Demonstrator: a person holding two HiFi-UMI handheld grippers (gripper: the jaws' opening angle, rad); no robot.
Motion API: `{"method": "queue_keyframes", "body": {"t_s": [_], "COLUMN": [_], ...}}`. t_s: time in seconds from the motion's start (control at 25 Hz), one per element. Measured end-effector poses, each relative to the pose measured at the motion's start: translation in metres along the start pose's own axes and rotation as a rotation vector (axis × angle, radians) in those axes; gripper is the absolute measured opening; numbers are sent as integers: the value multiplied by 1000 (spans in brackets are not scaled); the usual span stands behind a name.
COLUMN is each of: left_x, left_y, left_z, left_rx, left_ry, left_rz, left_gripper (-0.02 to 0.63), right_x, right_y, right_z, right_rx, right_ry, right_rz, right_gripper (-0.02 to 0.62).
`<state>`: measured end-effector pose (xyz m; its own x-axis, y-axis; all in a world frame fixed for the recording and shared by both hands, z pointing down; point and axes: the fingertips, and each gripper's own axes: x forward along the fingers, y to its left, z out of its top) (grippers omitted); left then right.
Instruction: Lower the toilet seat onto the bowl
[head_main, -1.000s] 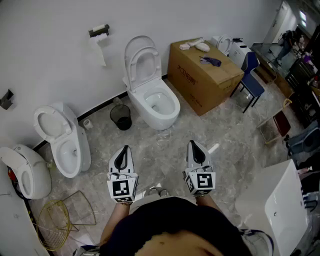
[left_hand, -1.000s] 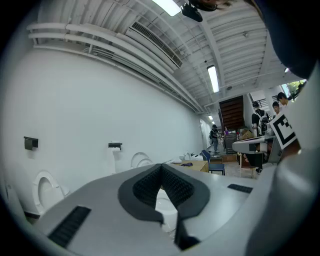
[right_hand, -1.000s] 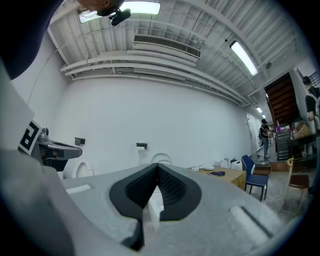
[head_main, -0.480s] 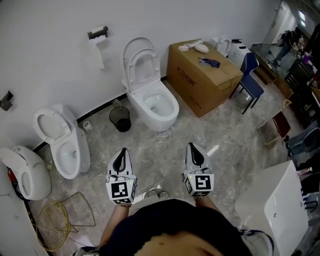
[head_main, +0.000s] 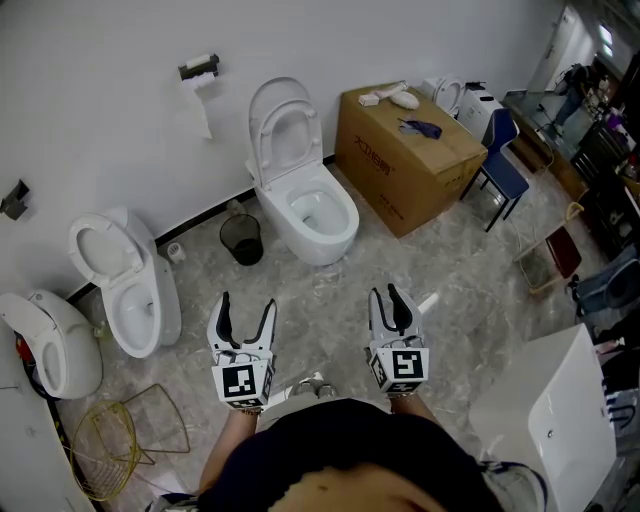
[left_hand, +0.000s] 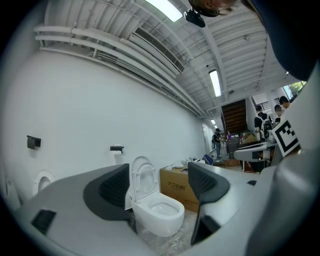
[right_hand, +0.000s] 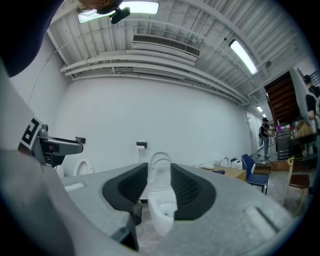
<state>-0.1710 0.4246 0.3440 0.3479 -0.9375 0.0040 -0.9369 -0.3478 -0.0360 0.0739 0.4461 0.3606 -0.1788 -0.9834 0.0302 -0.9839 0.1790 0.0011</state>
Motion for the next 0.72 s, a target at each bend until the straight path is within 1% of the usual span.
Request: {"method": "queue_keyframes", "body": {"t_s": [0.08,0.12,0.2,0.28,0.32,0.4,0.6,0.72], "left_x": [2,3,3,4,5,7,6,6], "left_y": [-2,-4,-4,-3,-1,1,12,17], "left_z": [-1,0,2,3,2,-2,-3,-7], "left_rx": [15,12,-17,-51,-59,-51,-26,-31], "left_ry": [1,-2,-19,-26,-18,8,28,39], "left_rz": [-10,-16,-26,-35,-39,-38,9,38], "left_gripper": [415,450,501,540,557,577,577,577], "right_x": [2,3,6,9,10,10,9,8], "right_y": [4,4,5,4,2,-2,-13,-25], "right_z": [2,3,3,0,0,0,1,0], "right_rx": [-18,-23,-31,-31,-25,-29,-22,-22], "right_ry": [1,-1,-1,3,2,-2,8,14], "right_rz": [12,10,21,41,46,49,49,22], "right_gripper": [252,320,499,561,581,583,583,583]}}
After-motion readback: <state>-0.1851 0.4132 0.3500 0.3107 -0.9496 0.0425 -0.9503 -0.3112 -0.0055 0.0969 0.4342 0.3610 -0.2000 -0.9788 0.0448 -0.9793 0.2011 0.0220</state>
